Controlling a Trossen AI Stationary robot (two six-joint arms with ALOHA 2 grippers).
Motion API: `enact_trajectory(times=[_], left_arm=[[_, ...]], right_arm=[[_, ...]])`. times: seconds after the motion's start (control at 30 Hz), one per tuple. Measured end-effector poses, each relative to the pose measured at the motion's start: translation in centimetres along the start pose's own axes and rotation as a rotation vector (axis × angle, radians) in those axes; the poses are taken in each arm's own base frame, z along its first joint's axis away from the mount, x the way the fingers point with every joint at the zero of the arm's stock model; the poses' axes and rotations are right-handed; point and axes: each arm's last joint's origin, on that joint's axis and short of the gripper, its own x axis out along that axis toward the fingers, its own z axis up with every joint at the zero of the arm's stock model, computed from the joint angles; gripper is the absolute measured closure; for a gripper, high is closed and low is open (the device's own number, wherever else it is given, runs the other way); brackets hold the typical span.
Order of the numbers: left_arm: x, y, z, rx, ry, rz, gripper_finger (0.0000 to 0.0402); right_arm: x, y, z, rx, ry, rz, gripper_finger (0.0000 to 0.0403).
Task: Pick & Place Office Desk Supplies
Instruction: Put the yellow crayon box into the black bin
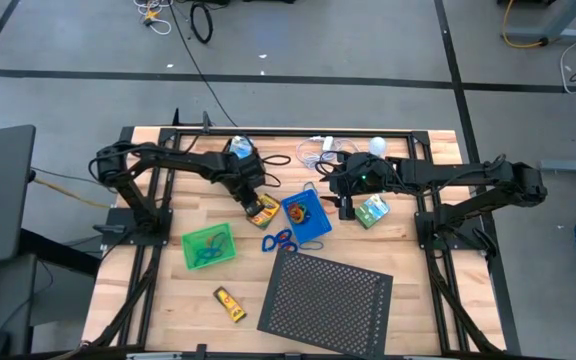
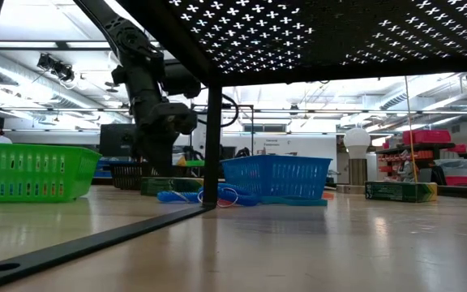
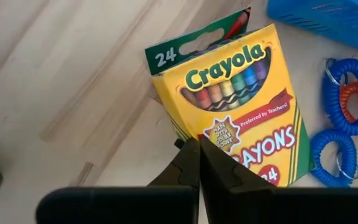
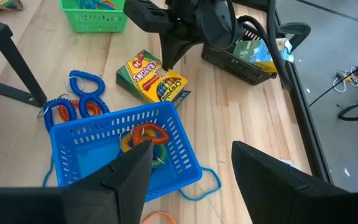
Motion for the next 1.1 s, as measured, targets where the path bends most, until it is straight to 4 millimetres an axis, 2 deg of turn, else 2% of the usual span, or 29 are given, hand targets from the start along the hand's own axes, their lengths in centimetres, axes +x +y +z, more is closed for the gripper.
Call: enact_trajectory(times=[0.27,0.63,0.77,0.93,1.1], left_arm=[[-2.7,-0.2,-0.3,0.019,-0.075,0.068,0.04],[-3.7,-0.7,0.3,0.052,-0.174,0.054,0.0394],[-3.7,-0.6,0.3,0.063,-0.175,0.067,0.0357],[-3.5,-0.5,0.4,0.108,-0.156,0.041,0.0286],[-1.9,0.1,0.4,0.079,-0.082,0.0,0.0212]], right_arm=[[0.0,0.0,0.0,-0.007,-0.001,-0.002,0.0174],[0.0,-0.1,0.1,-0.018,-0.006,-0.003,0.0174],[0.0,-0.1,0.1,-0.018,-0.006,-0.003,0.0174],[0.0,0.0,0.1,-0.018,-0.006,-0.003,0.0174],[0.0,0.0,0.1,-0.018,-0.006,-0.003,0.0174]])
